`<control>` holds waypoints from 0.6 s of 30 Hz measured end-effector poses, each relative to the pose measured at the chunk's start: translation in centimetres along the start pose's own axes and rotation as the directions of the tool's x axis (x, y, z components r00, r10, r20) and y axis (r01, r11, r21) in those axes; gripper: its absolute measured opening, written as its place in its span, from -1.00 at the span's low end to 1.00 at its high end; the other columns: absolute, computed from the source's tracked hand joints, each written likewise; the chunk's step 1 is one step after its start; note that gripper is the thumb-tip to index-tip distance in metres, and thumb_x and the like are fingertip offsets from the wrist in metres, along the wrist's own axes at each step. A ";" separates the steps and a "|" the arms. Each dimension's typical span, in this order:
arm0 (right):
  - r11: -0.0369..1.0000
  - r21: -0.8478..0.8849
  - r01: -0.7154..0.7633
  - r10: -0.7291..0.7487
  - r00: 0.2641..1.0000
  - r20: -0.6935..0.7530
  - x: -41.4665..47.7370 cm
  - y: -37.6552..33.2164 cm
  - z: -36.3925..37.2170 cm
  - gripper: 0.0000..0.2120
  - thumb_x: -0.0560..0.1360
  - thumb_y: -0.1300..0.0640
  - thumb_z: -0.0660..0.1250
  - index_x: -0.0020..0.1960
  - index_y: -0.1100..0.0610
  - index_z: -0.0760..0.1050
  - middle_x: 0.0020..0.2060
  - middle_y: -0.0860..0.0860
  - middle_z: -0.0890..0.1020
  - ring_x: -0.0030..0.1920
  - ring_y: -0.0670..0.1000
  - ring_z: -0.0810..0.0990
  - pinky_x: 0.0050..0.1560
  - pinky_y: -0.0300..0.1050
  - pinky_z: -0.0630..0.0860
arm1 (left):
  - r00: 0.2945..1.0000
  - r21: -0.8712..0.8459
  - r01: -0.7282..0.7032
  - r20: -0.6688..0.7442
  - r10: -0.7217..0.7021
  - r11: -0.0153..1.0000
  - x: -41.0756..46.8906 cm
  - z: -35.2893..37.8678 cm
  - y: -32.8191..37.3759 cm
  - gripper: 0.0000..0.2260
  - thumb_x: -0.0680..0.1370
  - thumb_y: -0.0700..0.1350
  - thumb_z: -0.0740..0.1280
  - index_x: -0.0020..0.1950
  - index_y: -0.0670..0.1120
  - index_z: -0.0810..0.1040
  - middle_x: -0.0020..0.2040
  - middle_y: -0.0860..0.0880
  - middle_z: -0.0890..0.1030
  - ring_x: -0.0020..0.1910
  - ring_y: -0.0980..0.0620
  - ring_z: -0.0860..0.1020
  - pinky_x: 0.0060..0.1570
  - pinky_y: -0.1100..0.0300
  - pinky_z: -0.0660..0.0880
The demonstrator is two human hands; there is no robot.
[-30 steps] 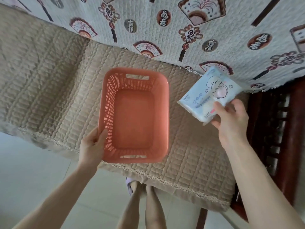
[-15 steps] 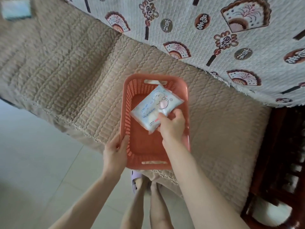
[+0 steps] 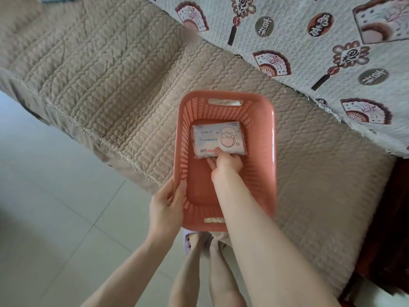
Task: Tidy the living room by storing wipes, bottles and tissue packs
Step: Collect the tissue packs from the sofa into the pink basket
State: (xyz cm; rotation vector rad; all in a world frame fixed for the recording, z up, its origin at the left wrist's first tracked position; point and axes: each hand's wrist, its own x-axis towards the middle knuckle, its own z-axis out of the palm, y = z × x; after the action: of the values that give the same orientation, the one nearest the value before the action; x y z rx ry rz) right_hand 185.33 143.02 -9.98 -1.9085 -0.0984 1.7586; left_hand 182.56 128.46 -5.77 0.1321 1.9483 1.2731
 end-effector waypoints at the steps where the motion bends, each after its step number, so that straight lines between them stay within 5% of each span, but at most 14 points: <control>1: 1.000 0.001 -0.011 0.011 1.000 0.006 -0.1 0.2 0.2 -0.79 0.45 0.43 0.35 0.01 0.20 0.45 0.07 0.18 0.61 0.09 0.22 0.63 -0.21 -0.06 0.58 | 1.000 -0.009 -0.002 -0.004 0.002 1.000 0.0 -0.2 0.1 -0.73 0.60 -0.15 0.30 -0.19 0.16 0.65 -0.31 0.19 0.61 -0.24 0.12 0.50 -0.22 0.18 0.48; 6: 0.999 0.015 -0.048 0.047 0.997 0.056 -0.5 1.0 0.9 -0.89 0.45 0.42 0.38 -0.06 0.28 0.51 -0.17 0.11 0.57 -0.06 0.09 0.58 -0.05 -0.02 0.59 | 1.000 -0.059 0.010 -0.021 -0.011 0.998 0.4 -0.8 0.4 -0.72 0.60 -0.15 0.30 -0.14 0.21 0.67 -0.27 0.19 0.65 -0.25 0.19 0.54 -0.24 0.28 0.53; 11: 0.997 0.065 -0.046 0.040 0.996 0.084 -0.4 0.8 2.1 -0.74 0.45 0.47 0.35 0.13 0.33 0.51 -0.19 0.08 0.58 -0.22 0.00 0.57 -0.02 -0.05 0.58 | 1.000 -0.067 0.007 -0.023 -0.009 0.998 0.8 -1.3 0.3 -0.71 0.60 -0.14 0.30 -0.22 0.18 0.65 -0.35 0.21 0.58 -0.33 0.21 0.48 -0.31 0.30 0.48; 15: 0.998 0.040 -0.047 0.042 0.993 0.111 -0.7 0.5 2.7 -0.76 0.45 0.50 0.33 0.07 0.29 0.50 0.07 0.19 0.60 0.12 0.16 0.59 0.06 0.00 0.57 | 1.000 -0.079 0.000 -0.030 -0.002 0.997 1.1 -1.4 0.3 -0.70 0.60 -0.14 0.30 -0.24 0.19 0.64 -0.38 0.23 0.56 -0.37 0.27 0.45 -0.36 0.38 0.44; 18: 0.998 -0.053 -0.046 0.053 0.990 0.131 -1.0 0.8 2.9 -0.76 0.46 0.45 0.36 0.11 0.32 0.50 0.19 0.23 0.58 0.16 0.18 0.58 0.11 0.00 0.56 | 0.998 -0.112 0.023 -0.056 -0.029 0.994 1.5 -1.7 0.2 -0.71 0.60 -0.14 0.30 -0.19 0.19 0.66 -0.32 0.22 0.60 -0.30 0.23 0.49 -0.31 0.35 0.48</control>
State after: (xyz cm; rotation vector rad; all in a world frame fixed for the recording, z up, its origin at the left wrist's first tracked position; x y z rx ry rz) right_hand 182.22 142.94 -9.42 -1.8422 -0.1450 1.9322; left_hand 180.30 128.02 -6.11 0.0147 1.9161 1.3782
